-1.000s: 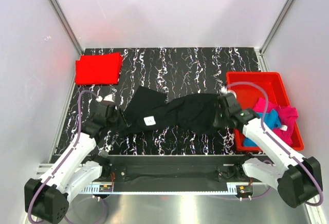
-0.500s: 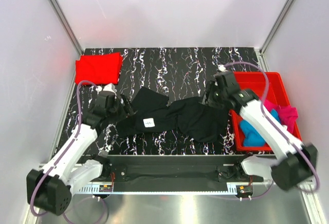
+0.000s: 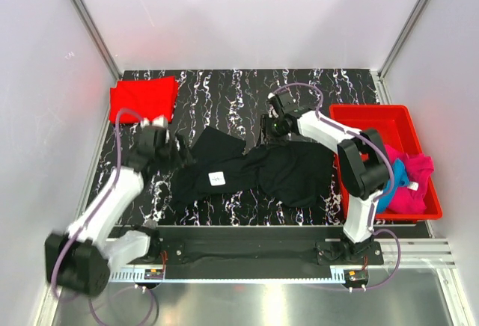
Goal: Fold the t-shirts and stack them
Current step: Flatten the tshirt out
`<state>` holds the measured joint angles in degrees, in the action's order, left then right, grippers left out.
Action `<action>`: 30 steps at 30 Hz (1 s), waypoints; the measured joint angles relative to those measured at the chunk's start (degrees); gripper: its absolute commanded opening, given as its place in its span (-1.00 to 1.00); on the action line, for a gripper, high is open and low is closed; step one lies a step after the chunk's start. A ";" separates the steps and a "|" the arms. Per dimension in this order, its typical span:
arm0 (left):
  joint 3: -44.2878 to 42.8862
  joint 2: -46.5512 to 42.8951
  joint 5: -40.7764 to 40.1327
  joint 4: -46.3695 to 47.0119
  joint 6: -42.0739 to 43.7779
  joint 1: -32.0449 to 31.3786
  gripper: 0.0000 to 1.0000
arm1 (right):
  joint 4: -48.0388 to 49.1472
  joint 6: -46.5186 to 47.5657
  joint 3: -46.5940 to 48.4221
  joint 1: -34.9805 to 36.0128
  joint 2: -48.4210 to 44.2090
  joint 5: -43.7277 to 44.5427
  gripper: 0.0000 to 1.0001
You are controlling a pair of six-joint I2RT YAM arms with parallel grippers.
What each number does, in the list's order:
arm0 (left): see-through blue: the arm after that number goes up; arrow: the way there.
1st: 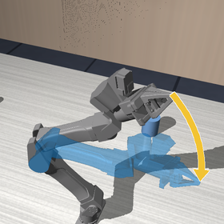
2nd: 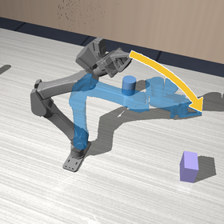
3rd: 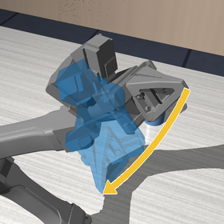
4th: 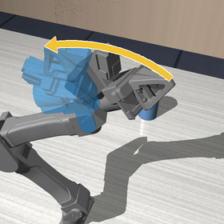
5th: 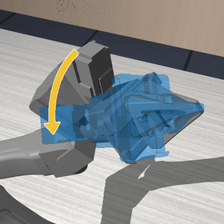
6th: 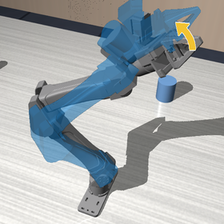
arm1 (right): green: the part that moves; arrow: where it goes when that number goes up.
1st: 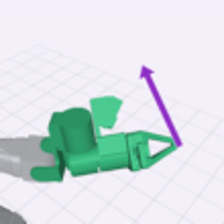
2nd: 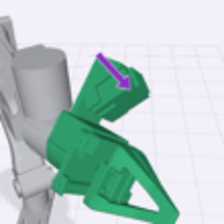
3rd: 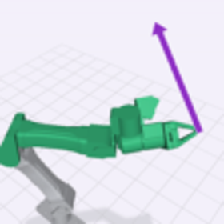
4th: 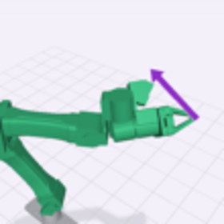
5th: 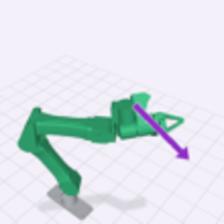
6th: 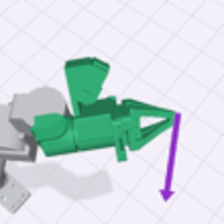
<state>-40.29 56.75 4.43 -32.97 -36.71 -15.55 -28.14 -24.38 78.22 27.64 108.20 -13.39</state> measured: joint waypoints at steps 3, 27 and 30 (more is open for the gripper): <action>-11.23 12.09 0.09 1.73 3.08 2.93 0.47 | -1.68 0.68 1.90 0.26 2.14 0.68 -0.04; -53.70 64.65 13.77 2.36 36.35 4.04 0.16 | -3.30 1.51 -5.11 0.22 -13.25 1.81 -0.05; -54.21 66.95 15.02 0.57 38.07 4.04 0.13 | -3.30 1.73 -5.18 0.22 -13.70 1.73 -0.05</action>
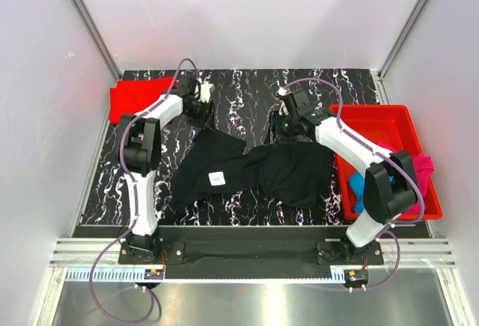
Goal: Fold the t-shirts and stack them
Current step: Flatten the tshirt out
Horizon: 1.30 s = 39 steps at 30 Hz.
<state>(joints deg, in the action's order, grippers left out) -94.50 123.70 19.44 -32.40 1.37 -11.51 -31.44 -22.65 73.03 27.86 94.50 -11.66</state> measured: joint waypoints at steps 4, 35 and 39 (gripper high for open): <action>-0.59 0.90 1.16 -2.10 2.12 0.00 0.14 | 0.02 0.17 0.02 0.00 -1.05 -0.07 -0.04; -3.08 0.70 1.01 -6.34 0.68 -2.05 -1.00 | -0.94 0.31 0.04 0.00 -1.88 -1.46 -0.05; 0.61 -10.88 -3.37 -5.35 -4.83 -1.33 -1.00 | -4.07 0.00 3.32 0.00 -1.73 1.07 -0.05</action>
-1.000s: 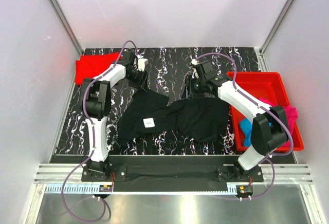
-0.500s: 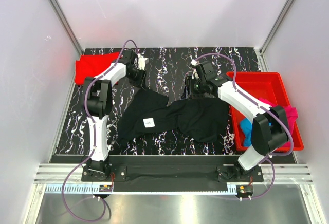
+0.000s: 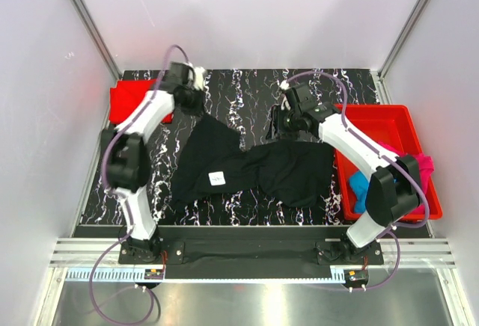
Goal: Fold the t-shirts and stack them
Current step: Flatten the tshirt out
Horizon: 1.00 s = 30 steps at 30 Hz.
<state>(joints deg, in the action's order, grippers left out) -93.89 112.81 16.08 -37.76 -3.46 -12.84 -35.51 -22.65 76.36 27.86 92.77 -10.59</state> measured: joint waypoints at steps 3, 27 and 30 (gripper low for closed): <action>3.04 -12.74 -2.99 2.03 -3.93 2.43 -1.00 | -2.10 -0.11 4.35 -0.09 1.09 4.74 -0.05; 19.47 -30.38 -8.72 -2.99 -11.91 8.52 -1.00 | -11.19 -1.88 22.88 -14.99 30.16 23.50 -0.08; 19.47 -30.38 -8.41 -2.64 -12.11 8.52 -1.00 | -9.94 -0.66 21.88 -17.14 30.23 22.97 -0.09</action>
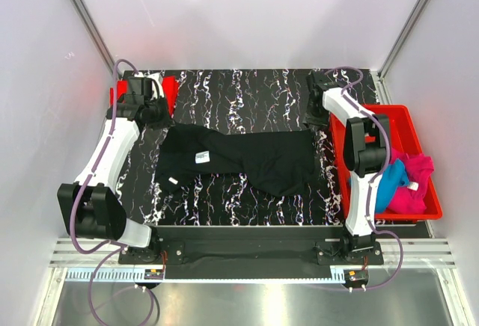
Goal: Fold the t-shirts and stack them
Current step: Flatten the tshirt out
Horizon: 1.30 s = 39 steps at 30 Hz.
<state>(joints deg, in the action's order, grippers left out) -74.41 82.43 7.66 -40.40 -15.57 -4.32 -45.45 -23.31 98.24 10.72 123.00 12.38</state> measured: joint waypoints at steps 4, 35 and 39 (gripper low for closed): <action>0.00 0.00 0.79 0.76 -0.83 0.00 -1.00 | 2.25 1.73 -0.90 -1.09 0.00 -0.66 -0.09; -3.30 1.75 0.79 2.10 -4.02 -0.02 -1.00 | 6.01 9.42 -1.86 -0.59 0.35 -6.51 -1.00; -14.23 1.84 -3.34 -0.09 -4.17 -0.02 -1.00 | 2.08 8.70 3.91 -0.59 -5.97 -5.62 -1.00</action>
<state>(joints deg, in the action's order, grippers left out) -88.64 84.27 4.32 -40.49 -19.75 -4.34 -43.38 -14.61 102.15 10.13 117.03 6.76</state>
